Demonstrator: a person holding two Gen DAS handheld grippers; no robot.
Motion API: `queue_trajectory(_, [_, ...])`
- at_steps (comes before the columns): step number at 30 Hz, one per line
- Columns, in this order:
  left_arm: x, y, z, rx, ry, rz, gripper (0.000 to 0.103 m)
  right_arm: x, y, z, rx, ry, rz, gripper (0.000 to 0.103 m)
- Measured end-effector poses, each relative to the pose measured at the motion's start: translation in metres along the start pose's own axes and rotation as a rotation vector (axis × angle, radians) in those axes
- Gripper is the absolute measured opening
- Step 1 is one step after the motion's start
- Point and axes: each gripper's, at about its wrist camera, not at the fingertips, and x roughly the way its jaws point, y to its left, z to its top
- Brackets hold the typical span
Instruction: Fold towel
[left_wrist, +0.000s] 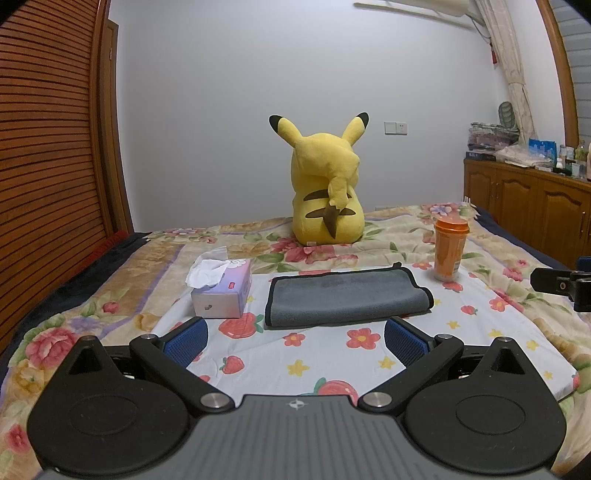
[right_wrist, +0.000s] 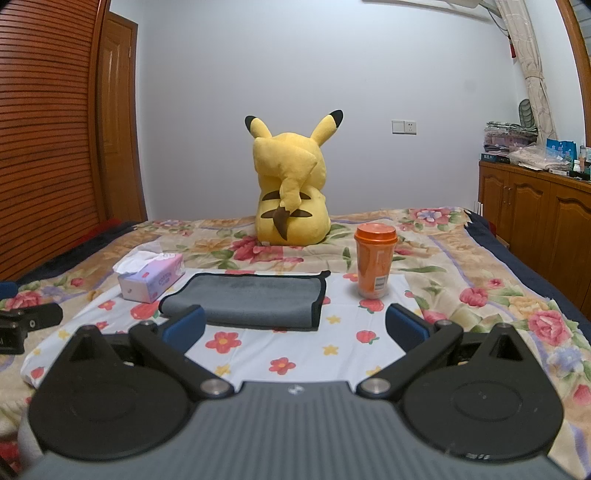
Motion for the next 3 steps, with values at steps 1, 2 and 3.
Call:
queue_trajectory(1, [-0.0003,0.0003,-0.0003,0.0,0.001,0.0,0.103,0.0,-0.0002,-0.0001,0.0,0.0,0.0,0.103])
queue_trajectory(2, [-0.0005,0.0004,-0.0005,0.0,0.001,-0.001,0.103,0.0,0.0,0.0,0.0,0.0,0.0,0.103])
queue_trajectory(3, [-0.0003,0.0001,-0.0001,0.001,0.0,0.0,0.103,-0.0001,-0.0002,-0.0001,0.0,0.0,0.0,0.103])
